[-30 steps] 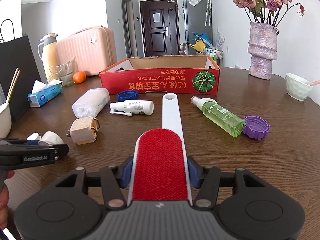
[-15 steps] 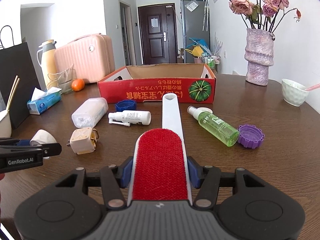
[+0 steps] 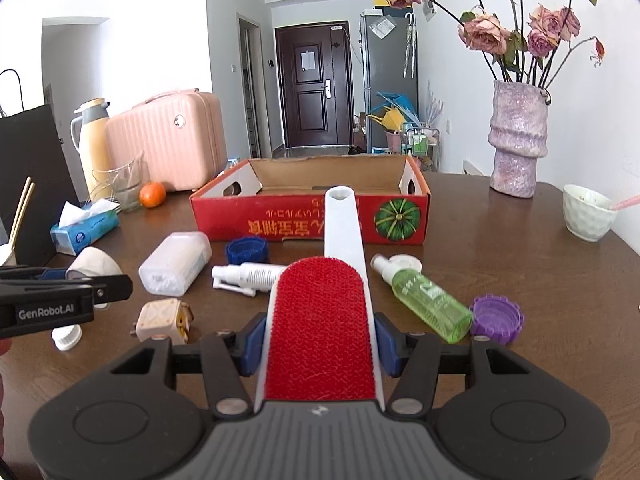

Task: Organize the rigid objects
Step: 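Carry tape roll and lint brush into the red cardboard box and open both tools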

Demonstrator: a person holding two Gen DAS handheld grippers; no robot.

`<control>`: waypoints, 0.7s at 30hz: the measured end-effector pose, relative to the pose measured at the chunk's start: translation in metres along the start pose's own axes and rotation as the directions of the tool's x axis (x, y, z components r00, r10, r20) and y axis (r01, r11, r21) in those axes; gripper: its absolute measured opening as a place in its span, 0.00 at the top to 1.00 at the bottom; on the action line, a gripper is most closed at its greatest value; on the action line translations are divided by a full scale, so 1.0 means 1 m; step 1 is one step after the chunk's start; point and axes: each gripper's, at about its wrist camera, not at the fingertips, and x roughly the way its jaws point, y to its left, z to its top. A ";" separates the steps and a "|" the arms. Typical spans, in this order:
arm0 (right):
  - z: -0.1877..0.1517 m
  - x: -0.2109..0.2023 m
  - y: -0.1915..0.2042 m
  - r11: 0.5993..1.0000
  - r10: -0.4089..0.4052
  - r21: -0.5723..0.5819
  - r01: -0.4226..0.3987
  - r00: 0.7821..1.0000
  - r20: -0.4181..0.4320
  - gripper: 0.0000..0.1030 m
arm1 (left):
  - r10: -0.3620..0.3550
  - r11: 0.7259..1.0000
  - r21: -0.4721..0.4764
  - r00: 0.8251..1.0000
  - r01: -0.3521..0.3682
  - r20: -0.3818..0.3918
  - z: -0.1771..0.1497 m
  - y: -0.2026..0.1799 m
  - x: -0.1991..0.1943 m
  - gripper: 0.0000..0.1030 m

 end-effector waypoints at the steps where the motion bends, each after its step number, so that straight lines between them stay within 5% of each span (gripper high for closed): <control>1: 0.003 0.001 0.000 1.000 0.002 -0.001 -0.002 1.000 0.002 0.47 | -0.001 1.000 -0.001 1.000 0.001 0.003 0.003 -0.001 0.002 0.55; 21: 0.059 0.041 -0.009 1.000 -0.011 -0.003 0.011 0.998 0.056 0.47 | 0.006 1.000 -0.012 0.999 -0.005 0.035 0.061 -0.017 0.045 0.55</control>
